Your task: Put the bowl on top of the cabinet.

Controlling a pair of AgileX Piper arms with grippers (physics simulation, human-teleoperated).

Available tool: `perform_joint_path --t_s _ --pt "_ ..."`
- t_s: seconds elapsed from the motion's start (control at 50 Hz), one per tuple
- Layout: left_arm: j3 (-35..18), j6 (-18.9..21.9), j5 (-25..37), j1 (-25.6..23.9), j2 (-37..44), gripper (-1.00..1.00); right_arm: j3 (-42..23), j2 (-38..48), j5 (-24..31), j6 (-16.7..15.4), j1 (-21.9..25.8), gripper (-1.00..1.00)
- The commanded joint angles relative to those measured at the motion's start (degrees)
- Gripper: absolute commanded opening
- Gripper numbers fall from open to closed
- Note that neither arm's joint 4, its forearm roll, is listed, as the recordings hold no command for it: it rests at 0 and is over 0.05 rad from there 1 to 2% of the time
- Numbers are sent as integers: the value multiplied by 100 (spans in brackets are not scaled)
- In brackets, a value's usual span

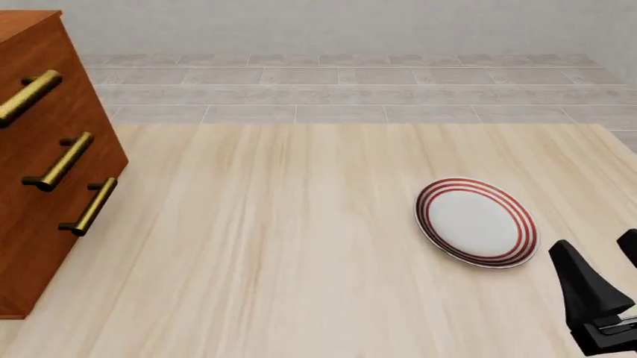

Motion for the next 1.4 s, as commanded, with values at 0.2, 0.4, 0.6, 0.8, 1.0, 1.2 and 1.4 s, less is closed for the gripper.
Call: perform_joint_path --t_s 0.2,0.4,0.6,0.8,1.0,1.2,1.4 --pt "233 183 -320 168 191 -100 0 0 0 0 0 100" --pt "345 198 -371 163 196 -100 0 0 0 2 -1 100" --pt "405 204 -459 238 288 -100 0 0 -1 0 1 100" --pt "359 218 -392 222 296 -100 0 0 1 0 1 100" --pt "335 198 -358 170 244 100 0 0 1 -1 1 100" --pt "233 157 -305 155 135 100 0 0 1 0 1 100" --pt "79 -10 -318 151 -114 100 0 0 1 0 1 100"
